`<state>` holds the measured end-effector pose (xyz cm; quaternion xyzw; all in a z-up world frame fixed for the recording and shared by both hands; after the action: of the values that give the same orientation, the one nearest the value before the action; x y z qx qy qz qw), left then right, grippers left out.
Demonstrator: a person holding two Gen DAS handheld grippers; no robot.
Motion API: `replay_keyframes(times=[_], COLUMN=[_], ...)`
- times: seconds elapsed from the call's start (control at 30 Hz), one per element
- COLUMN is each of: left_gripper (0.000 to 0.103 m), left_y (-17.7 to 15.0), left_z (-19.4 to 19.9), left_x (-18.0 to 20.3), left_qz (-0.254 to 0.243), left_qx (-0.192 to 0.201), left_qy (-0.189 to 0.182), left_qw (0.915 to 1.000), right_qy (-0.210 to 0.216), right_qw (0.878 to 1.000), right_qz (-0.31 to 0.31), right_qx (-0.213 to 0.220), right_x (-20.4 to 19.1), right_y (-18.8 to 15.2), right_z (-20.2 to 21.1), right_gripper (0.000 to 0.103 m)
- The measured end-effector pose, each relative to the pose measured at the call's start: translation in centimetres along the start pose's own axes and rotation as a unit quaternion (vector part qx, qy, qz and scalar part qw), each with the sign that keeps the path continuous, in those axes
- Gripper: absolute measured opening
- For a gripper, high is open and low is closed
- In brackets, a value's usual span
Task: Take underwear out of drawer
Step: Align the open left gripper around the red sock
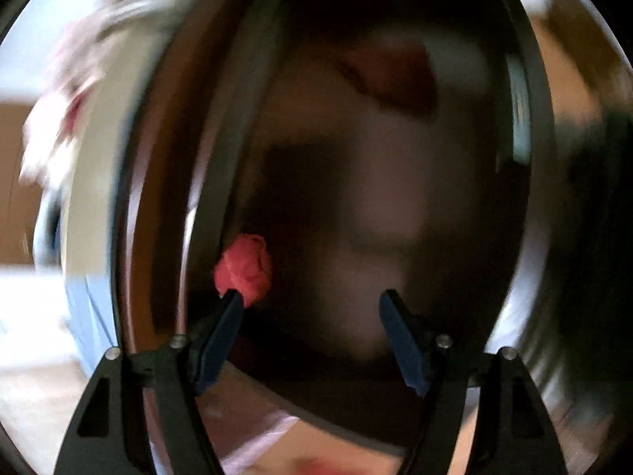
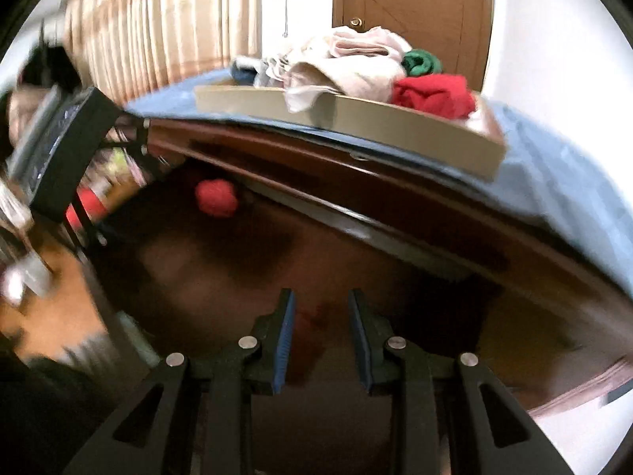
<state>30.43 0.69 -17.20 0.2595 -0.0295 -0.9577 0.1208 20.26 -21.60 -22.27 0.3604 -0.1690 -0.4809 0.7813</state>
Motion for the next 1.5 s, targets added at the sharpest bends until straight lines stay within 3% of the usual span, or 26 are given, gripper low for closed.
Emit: replay_keyframes(times=[0.03,0.1,0.17,0.2,0.23,0.33,0.37,0.43,0.57,0.67,0.77,0.83,1.17,1.37,1.5], left_gripper=[0.073,0.073,0.073,0.073,0.073,0.073,0.073,0.073,0.074,0.082,0.082,0.082,0.082,0.082,0.082], left_y=[-0.9,-2.1,-3.9,-2.3,-3.4,-5.2,-5.6,-6.6,-9.0,-10.2,-11.2,-11.6,-13.1,-14.5,-14.4], left_z=[0.3,0.8,1.4,2.6,2.6,4.3,6.6,7.3,6.2,6.0,5.4,4.8,2.9,1.9,1.2], left_x=[-0.1,-1.6,-1.8,-0.1,0.4,-0.2,0.2,0.6,-0.3,-1.4,-2.3,-2.8,-3.2,-3.4,-3.4], left_qz=[0.043,0.145,0.231,0.254,0.283,0.366,0.388,0.428,0.491,0.53,0.557,0.564,0.56,0.575,0.575], left_qx=[0.012,0.036,0.047,0.051,0.058,0.081,0.093,0.111,0.11,0.111,0.115,0.117,0.115,0.11,0.108], left_qy=[-0.011,-0.029,-0.023,-0.017,-0.013,-0.011,-0.01,-0.005,0.018,0.023,0.018,0.018,0.007,-0.004,-0.016], left_qw=[0.9989,0.9884,0.9716,0.9657,0.9574,0.9271,0.9168,0.897,0.8639,0.8406,0.8224,0.8176,0.8204,0.8107,0.8108], right_qy=[0.011,0.021,0.037,0.044,0.046,0.068,0.07,0.078,0.086,0.087,0.075,0.064,0.005,0.005,0.02], right_qw=[1.0,0.999,0.996,0.993,0.991,0.98,0.976,0.966,0.957,0.949,0.942,0.942,0.937,0.945,0.953], right_qz=[0.001,0.036,0.08,0.105,0.123,0.181,0.204,0.242,0.267,0.295,0.319,0.321,0.342,0.323,0.297], right_qx=[-0.001,-0.006,-0.019,-0.024,-0.026,-0.042,-0.042,-0.052,-0.069,-0.073,-0.067,-0.071,-0.067,-0.061,-0.062], right_x=[-0.6,-2.4,-4.4,-5.3,-5.8,-7.9,-8.6,-10.2,-12.4,-13.8,-15.2,-15.4,-16.0,-15.4,-15.1], right_y=[0.3,1.4,2.6,3.4,4.0,5.4,5.7,5.9,5.8,5.7,5.9,6.2,6.3,6.7,7.2], right_z=[-0.3,-1.0,-2.0,-2.5,-3.0,-4.9,-5.5,-7.3,-11.0,-12.9,-14.5,-15.9,-21.0,-22.0,-22.5], right_gripper=[0.03,0.03,0.03,0.03,0.03,0.03,0.03,0.03,0.03,0.03,0.03,0.03,0.029,0.029,0.029])
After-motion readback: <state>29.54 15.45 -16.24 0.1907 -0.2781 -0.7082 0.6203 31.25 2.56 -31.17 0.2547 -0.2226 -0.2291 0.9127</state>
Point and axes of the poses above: each gripper's, at about its wrist camera, not at the fingertips, and z roughly against the way its jaws point, x to its right, y to its top, the point moved 8 cm from there along -z, roughly the way its jaws point, and after that the axes turned 4 degrees about y, right-handed, at the moved point
